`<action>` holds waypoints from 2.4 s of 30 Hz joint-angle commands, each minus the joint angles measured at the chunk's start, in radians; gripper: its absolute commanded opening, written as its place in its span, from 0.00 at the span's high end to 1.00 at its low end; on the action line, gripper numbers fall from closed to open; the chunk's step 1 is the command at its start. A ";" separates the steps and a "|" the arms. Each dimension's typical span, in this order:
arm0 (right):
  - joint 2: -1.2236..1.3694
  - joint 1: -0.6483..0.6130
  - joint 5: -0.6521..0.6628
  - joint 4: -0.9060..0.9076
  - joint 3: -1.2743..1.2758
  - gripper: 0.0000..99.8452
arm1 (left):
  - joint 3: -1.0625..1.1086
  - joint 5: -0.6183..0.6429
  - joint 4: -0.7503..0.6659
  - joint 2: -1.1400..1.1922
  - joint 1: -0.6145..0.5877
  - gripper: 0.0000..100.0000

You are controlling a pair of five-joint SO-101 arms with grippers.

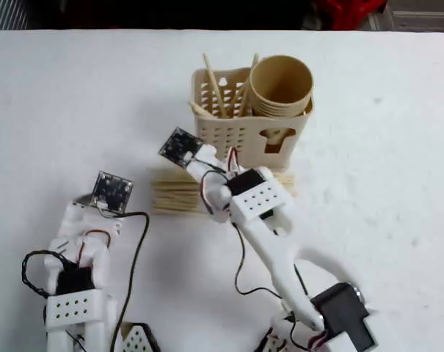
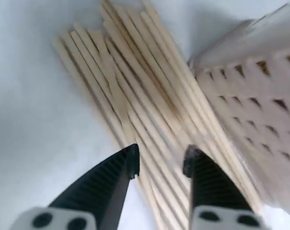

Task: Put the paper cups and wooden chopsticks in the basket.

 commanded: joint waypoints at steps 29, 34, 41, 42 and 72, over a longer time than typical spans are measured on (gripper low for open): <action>0.139 -0.025 0.092 -0.047 -0.034 0.91 | -0.003 -0.009 0.005 -0.012 0.010 0.90; 0.048 -0.025 0.086 0.007 -0.034 0.91 | -0.003 -0.009 0.005 -0.012 0.010 0.90; -0.137 -0.036 0.014 0.081 -0.031 0.95 | -0.003 -0.009 0.005 -0.012 0.010 0.90; -0.140 -0.038 0.018 0.090 -0.026 0.95 | -0.003 -0.009 0.005 -0.012 0.010 0.90; 0.157 -0.094 0.140 -0.073 0.057 0.87 | -0.003 -0.009 0.005 -0.012 0.008 0.91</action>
